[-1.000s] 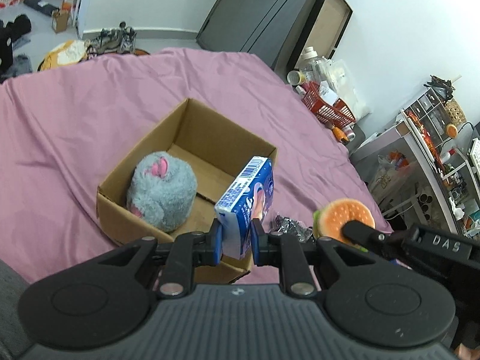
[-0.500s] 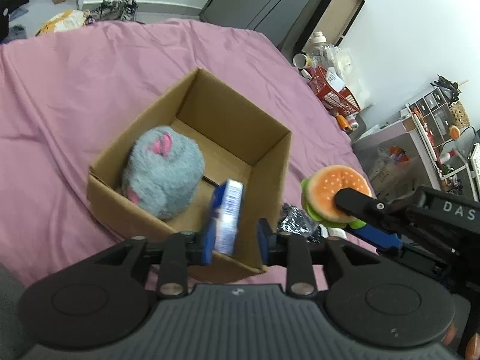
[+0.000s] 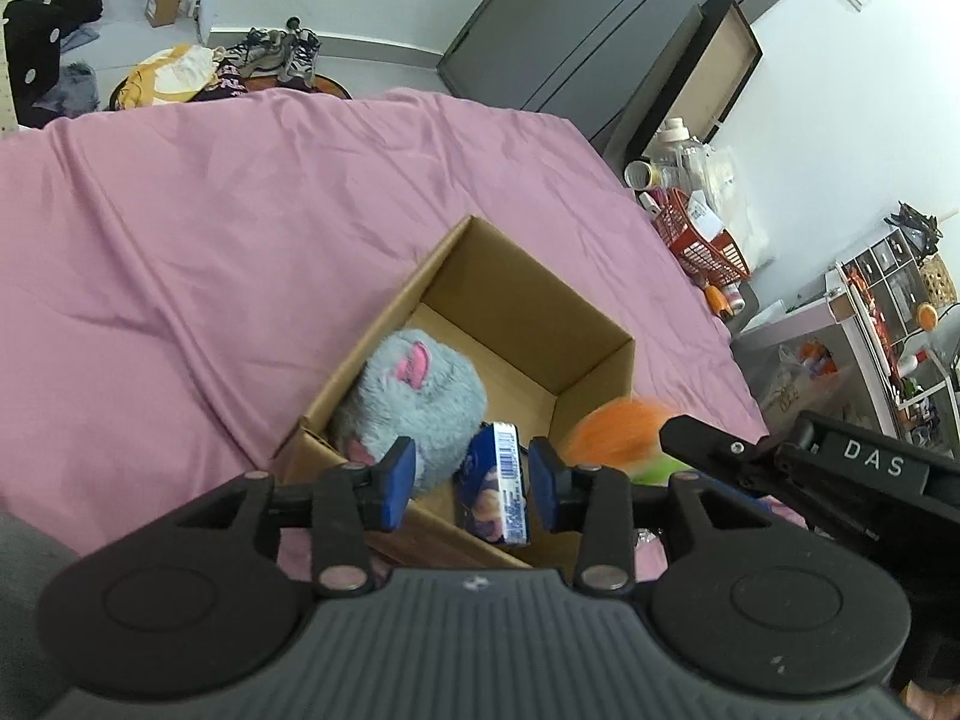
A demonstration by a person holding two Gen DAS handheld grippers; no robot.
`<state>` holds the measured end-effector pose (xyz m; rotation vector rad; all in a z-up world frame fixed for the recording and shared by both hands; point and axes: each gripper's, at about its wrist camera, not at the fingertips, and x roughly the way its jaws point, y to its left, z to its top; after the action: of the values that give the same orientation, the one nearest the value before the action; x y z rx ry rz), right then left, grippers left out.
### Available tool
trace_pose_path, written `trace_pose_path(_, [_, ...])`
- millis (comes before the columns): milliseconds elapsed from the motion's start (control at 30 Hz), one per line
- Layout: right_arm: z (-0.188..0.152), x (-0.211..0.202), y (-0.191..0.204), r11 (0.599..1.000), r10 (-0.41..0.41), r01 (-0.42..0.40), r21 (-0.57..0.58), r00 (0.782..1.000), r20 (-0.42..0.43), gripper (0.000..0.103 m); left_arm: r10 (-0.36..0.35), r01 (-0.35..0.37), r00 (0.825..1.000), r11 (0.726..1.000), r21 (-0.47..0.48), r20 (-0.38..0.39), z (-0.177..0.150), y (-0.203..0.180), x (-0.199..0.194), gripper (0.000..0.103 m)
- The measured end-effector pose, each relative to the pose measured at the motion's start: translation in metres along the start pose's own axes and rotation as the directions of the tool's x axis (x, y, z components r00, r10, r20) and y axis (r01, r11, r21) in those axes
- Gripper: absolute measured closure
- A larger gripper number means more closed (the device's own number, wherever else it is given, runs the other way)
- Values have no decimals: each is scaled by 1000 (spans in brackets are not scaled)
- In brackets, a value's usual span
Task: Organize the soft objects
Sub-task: 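Lower both items into the box and open both grippers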
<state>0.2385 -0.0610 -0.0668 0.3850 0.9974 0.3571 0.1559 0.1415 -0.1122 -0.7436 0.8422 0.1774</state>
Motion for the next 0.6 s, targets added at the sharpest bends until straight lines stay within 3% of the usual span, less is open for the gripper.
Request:
trace_pose_path(200, [-2,-15,-4,1000,-7,7,-8,1000,18,56,2,-2,1000,1000,19,9,0,-5,-8,56])
trace_pose_path(600, [-9,-55,-34,1000,-23,23,3,998,59,35,16,-20,999,996,86,50,-9,-28,-30,33])
